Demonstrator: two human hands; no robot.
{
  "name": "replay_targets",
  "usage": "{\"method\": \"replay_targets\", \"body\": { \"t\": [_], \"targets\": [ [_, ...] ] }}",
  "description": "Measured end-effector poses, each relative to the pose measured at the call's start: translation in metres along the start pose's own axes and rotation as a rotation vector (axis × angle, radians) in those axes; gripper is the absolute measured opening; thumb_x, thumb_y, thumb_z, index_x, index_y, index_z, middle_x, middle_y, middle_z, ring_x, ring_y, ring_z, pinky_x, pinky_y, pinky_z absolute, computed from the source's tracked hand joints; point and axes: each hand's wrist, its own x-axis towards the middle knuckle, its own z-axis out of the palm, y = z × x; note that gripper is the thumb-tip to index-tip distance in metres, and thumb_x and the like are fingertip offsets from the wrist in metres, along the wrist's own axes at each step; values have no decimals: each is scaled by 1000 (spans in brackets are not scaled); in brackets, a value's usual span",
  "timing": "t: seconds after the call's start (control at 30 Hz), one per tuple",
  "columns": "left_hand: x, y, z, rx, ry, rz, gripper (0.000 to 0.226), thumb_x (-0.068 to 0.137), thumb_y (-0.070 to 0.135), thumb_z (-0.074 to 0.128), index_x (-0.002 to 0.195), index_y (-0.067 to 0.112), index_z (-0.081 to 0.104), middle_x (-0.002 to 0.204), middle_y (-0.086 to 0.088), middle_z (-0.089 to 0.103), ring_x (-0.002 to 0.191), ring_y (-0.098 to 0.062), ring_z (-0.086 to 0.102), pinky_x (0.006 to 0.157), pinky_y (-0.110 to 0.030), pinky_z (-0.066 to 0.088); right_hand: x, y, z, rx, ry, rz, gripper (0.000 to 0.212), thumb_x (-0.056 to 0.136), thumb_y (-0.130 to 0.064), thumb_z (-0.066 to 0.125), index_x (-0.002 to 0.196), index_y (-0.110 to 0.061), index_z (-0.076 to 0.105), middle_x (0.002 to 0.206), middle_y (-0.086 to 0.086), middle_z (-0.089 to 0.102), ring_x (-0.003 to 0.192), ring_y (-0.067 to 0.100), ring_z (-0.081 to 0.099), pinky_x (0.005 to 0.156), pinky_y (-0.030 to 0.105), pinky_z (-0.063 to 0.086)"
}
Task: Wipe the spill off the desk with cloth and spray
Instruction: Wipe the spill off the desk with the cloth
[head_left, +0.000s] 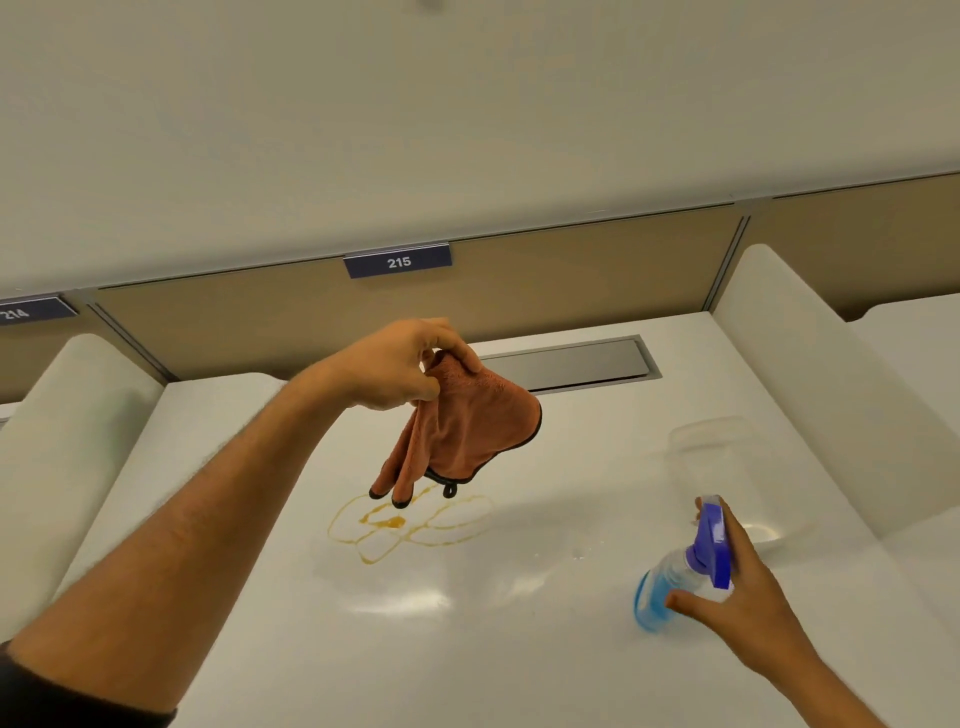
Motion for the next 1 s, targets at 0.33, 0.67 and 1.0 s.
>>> {"method": "replay_targets", "body": {
  "t": [0.33,0.67,1.0],
  "targets": [
    [-2,15,12,-75,4,20,54,78,-10,60,111,30,75,106,9,59,96,-19,61,74,-27,58,31,-131,7,-173,249,-442,58,83,-33,73,134,-44,47,143,-28,42,140,0,32,107,23,31],
    [-34,-32,27,-147,13,15,57,73,-5,56,113,31,74,109,10,63,101,-19,60,82,-28,55,105,-160,126,-404,-311,-308,15,90,-15,62,97,-27,69,91,-4,69,84,20,66,66,21,51],
    [-20,-144,71,-112,220,118,32,80,15,54,103,25,73,97,12,68,90,-6,51,78,-17,40,116,-121,202,-475,178,-410,35,87,3,62,113,-18,74,104,4,76,97,26,63,87,42,55]
  ]
}}
